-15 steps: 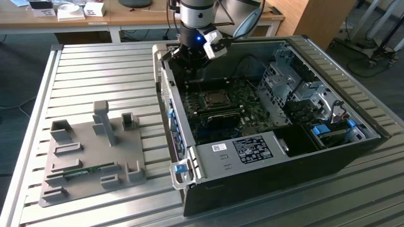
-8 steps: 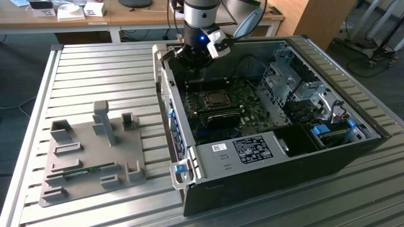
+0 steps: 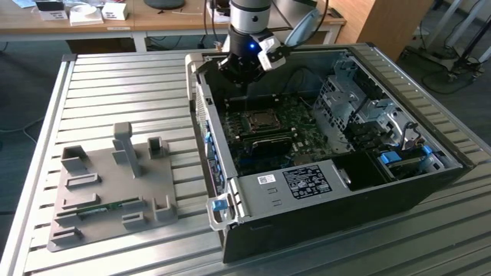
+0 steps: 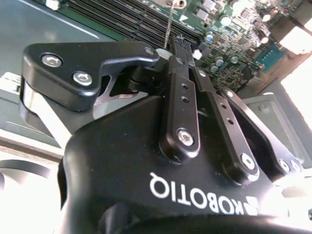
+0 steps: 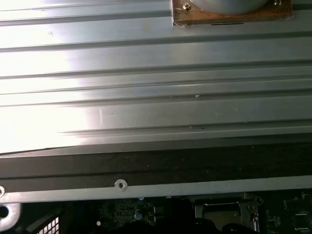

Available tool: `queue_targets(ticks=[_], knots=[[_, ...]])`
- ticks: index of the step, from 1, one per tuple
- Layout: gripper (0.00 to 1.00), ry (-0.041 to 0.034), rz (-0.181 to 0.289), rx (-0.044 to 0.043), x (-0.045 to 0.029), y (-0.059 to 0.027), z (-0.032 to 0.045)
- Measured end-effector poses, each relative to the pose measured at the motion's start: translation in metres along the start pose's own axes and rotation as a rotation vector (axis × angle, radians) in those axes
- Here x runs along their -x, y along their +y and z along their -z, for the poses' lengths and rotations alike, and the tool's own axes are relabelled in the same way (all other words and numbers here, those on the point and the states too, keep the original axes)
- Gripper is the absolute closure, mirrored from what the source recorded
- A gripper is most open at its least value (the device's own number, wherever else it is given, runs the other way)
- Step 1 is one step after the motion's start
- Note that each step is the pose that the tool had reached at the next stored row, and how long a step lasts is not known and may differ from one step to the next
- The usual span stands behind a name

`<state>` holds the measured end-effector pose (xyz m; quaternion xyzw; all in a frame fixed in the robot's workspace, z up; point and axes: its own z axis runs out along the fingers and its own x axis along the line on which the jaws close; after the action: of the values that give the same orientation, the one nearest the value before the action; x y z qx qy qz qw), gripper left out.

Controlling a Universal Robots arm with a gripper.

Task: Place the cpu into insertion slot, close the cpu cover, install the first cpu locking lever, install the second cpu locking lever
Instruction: 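Install the first cpu locking lever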

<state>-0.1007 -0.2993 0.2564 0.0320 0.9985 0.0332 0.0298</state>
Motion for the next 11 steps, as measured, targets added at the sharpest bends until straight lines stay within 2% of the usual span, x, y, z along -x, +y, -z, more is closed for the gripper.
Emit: queue_targets(ticks=[4, 11], knots=[[0.9, 0.0, 0.0, 0.0, 0.006, 0.0008, -0.0007], [0.9, 0.0, 0.0, 0.0, 0.0069, 0.0009, -0.0008]])
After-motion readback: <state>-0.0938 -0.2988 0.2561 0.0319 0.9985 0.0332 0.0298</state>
